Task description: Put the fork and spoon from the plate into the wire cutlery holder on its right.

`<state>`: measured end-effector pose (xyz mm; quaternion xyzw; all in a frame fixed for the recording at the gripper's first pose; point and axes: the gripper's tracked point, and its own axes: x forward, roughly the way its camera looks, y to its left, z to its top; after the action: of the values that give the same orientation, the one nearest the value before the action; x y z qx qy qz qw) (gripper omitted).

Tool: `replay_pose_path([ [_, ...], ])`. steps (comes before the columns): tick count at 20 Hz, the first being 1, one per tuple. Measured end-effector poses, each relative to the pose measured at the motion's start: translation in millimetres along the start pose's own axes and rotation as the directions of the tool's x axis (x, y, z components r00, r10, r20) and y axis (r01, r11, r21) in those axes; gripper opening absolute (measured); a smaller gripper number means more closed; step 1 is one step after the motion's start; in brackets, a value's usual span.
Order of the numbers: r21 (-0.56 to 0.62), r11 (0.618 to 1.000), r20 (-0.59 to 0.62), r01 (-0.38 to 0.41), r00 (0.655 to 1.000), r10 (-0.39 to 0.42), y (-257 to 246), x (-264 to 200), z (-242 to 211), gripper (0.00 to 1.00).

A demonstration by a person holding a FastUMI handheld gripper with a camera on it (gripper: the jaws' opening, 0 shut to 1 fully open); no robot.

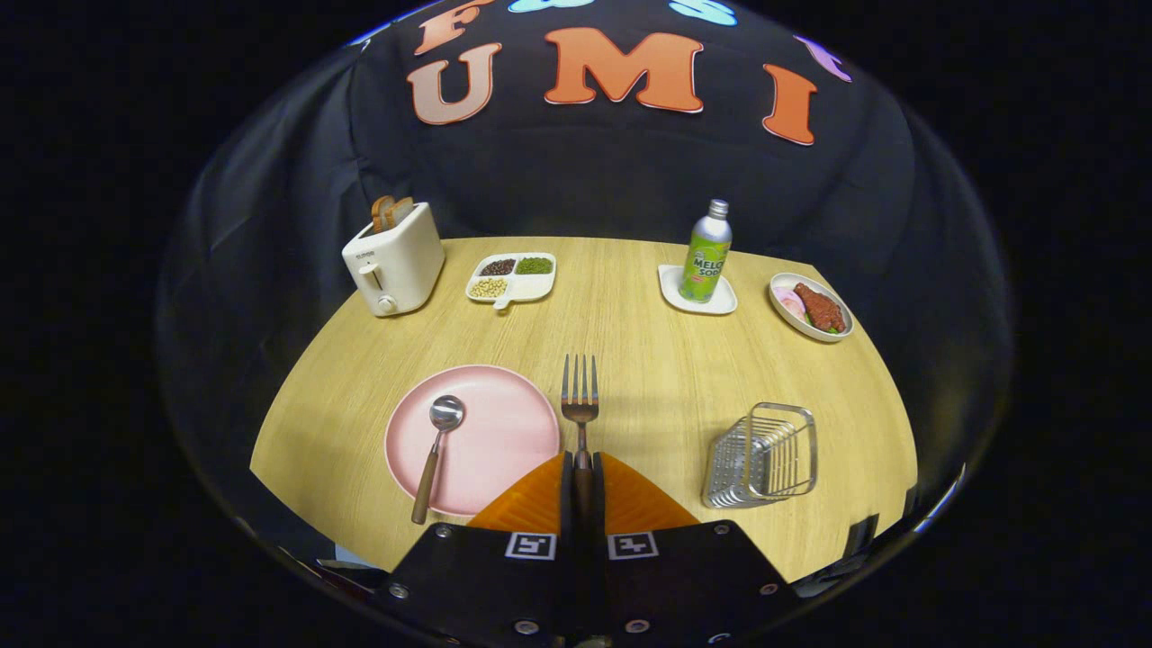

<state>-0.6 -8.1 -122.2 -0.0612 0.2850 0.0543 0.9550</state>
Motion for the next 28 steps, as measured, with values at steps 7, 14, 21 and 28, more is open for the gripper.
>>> replay_pose_path([
  [7, 0.026, 0.994, -0.099, 0.110, 0.989, -0.106, -85, -27, -4, 0.07],
  [14, -0.055, 0.986, -0.308, 0.159, 0.936, -0.168, -139, -26, -27, 0.07],
  [21, -0.043, 0.992, -0.485, 0.121, 0.865, -0.127, -140, -2, -48, 0.07],
  [28, -0.054, 0.991, -0.552, 0.120, 0.824, -0.129, -143, 21, -49, 0.07],
])
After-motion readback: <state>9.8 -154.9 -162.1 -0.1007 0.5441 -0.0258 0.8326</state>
